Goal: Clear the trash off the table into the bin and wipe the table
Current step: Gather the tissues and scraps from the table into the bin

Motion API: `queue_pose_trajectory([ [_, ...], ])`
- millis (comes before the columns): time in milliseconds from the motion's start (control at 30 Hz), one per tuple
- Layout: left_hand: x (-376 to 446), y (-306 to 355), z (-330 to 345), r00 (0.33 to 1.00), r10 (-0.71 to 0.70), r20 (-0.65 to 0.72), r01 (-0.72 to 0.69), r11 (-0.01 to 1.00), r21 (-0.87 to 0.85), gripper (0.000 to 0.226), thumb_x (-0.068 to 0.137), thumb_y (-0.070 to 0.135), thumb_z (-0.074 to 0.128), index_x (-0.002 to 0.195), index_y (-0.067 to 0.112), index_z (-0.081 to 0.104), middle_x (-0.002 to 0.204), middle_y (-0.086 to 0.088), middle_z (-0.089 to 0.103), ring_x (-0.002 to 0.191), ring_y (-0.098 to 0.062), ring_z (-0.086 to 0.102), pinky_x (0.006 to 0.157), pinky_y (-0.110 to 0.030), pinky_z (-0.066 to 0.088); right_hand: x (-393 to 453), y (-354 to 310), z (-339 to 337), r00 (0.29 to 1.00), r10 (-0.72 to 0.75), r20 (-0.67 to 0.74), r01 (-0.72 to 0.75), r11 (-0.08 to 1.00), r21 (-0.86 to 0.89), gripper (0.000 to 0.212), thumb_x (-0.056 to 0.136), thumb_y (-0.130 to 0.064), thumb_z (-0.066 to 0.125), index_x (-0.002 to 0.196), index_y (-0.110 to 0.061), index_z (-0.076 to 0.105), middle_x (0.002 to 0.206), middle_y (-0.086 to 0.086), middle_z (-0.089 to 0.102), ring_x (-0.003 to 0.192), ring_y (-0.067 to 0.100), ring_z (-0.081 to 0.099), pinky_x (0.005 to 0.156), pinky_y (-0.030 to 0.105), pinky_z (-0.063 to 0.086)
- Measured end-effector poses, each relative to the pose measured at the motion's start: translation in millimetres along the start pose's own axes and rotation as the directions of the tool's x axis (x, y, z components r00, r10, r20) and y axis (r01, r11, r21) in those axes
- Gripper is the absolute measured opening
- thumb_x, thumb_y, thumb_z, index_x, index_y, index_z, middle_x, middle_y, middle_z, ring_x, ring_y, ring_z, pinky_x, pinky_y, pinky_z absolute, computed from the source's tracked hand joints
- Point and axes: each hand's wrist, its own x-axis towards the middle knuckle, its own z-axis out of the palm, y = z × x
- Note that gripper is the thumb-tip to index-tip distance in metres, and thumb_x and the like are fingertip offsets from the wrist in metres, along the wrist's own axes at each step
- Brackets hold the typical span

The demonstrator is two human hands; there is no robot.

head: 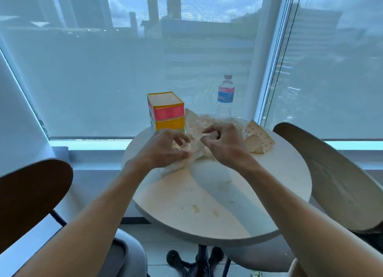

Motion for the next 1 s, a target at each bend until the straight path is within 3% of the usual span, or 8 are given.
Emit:
queue_pose_trajectory([
  [67, 0.0, 4.4, -1.1, 1.0, 0.008, -0.026, -0.008, 1.0, -0.02, 0.022, 0.077, 0.026, 0.078, 0.099, 0.025, 0.073, 0.088, 0.01, 0.068, 0.071, 0.009, 0.055, 0.064, 0.001, 0.034, 0.0, -2.4, -9.6, 0.998, -0.004, -0.062, 0.005, 1.0, 0.022, 0.012, 0.082, -0.022, 0.068, 0.092, -0.025, 0.074, 0.086, -0.007, 0.071, 0.081, 0.009, 0.066, 0.069, 0.024, 0.05],
  [200, -2.3, 15.8, -3.6, 0.998, 0.004, -0.059, -0.011, 0.993, -0.116, 0.014, 0.082, 0.029, 0.074, 0.096, 0.025, 0.072, 0.085, 0.011, 0.069, 0.063, 0.019, 0.053, 0.061, 0.002, 0.034, -1.6, -3.7, -37.3, 0.985, 0.041, -0.167, -0.013, 0.985, 0.17, 0.009, 0.083, -0.017, 0.068, 0.086, -0.025, 0.072, 0.078, -0.011, 0.069, 0.071, 0.003, 0.063, 0.062, 0.017, 0.047],
  [433, -10.2, 41.2, 0.2, 0.994, -0.086, -0.072, 0.053, 0.923, -0.381, 0.019, 0.08, 0.018, 0.077, 0.098, 0.024, 0.072, 0.087, 0.006, 0.066, 0.055, 0.012, 0.05, 0.058, -0.007, 0.041, -15.4, 17.7, -91.5, 0.957, 0.187, -0.22, -0.092, 0.92, 0.381, 0.014, 0.084, -0.01, 0.065, 0.078, -0.022, 0.069, 0.066, -0.006, 0.062, 0.056, 0.005, 0.053, 0.054, 0.02, 0.045],
  [600, -18.2, 73.3, 12.2, 0.996, -0.076, -0.046, 0.047, 0.892, -0.45, 0.017, 0.08, 0.017, 0.077, 0.095, 0.024, 0.072, 0.089, 0.005, 0.07, 0.06, 0.006, 0.05, 0.068, -0.02, 0.041, -36.1, 40.7, -127.1, 0.939, 0.268, -0.216, -0.144, 0.876, 0.46, 0.019, 0.086, -0.007, 0.058, 0.079, -0.02, 0.07, 0.072, -0.001, 0.064, 0.062, 0.008, 0.056, 0.051, 0.014, 0.042],
  [667, -21.6, 89.4, 18.7, 0.996, -0.082, -0.035, 0.057, 0.886, -0.461, 0.017, 0.08, 0.017, 0.077, 0.094, 0.024, 0.072, 0.092, 0.003, 0.072, 0.065, 0.0, 0.054, 0.069, -0.02, 0.044, -44.9, 51.9, -141.3, 0.929, 0.302, -0.214, -0.163, 0.853, 0.496, 0.021, 0.085, -0.007, 0.057, 0.076, -0.02, 0.071, 0.071, 0.0, 0.064, 0.063, 0.009, 0.057, 0.053, 0.015, 0.043],
  [767, -28.5, 116.5, 29.6, 0.998, -0.061, -0.013, 0.047, 0.874, -0.484, 0.018, 0.081, 0.012, 0.075, 0.092, 0.025, 0.071, 0.092, 0.001, 0.072, 0.063, 0.006, 0.058, 0.063, -0.011, 0.045, -57.8, 67.5, -164.8, 0.91, 0.357, -0.213, -0.193, 0.817, 0.544, 0.022, 0.084, -0.008, 0.057, 0.071, -0.018, 0.072, 0.064, -0.001, 0.065, 0.061, 0.01, 0.057, 0.059, 0.021, 0.043],
  [900, -37.0, 151.5, 47.7, 0.999, -0.037, 0.014, 0.039, 0.872, -0.488, 0.018, 0.081, 0.014, 0.075, 0.09, 0.028, 0.071, 0.093, 0.002, 0.073, 0.08, -0.006, 0.066, 0.073, -0.02, 0.048, -78.3, 86.4, -199.7, 0.909, 0.364, -0.201, -0.202, 0.809, 0.552, 0.023, 0.087, -0.006, 0.056, 0.071, -0.016, 0.07, 0.072, 0.002, 0.067, 0.062, 0.011, 0.057, 0.057, 0.019, 0.043],
  [1000, -44.2, 177.4, 61.3, 0.999, -0.026, 0.021, 0.033, 0.877, -0.479, 0.019, 0.081, 0.014, 0.075, 0.095, 0.025, 0.071, 0.094, 0.002, 0.073, 0.08, -0.007, 0.065, 0.075, -0.022, 0.046, -95.0, 99.0, -222.4, 0.906, 0.38, -0.186, -0.212, 0.788, 0.578, 0.021, 0.088, -0.004, 0.054, 0.072, -0.011, 0.067, 0.08, 0.012, 0.064, 0.061, 0.012, 0.054, 0.05, 0.014, 0.044],
])
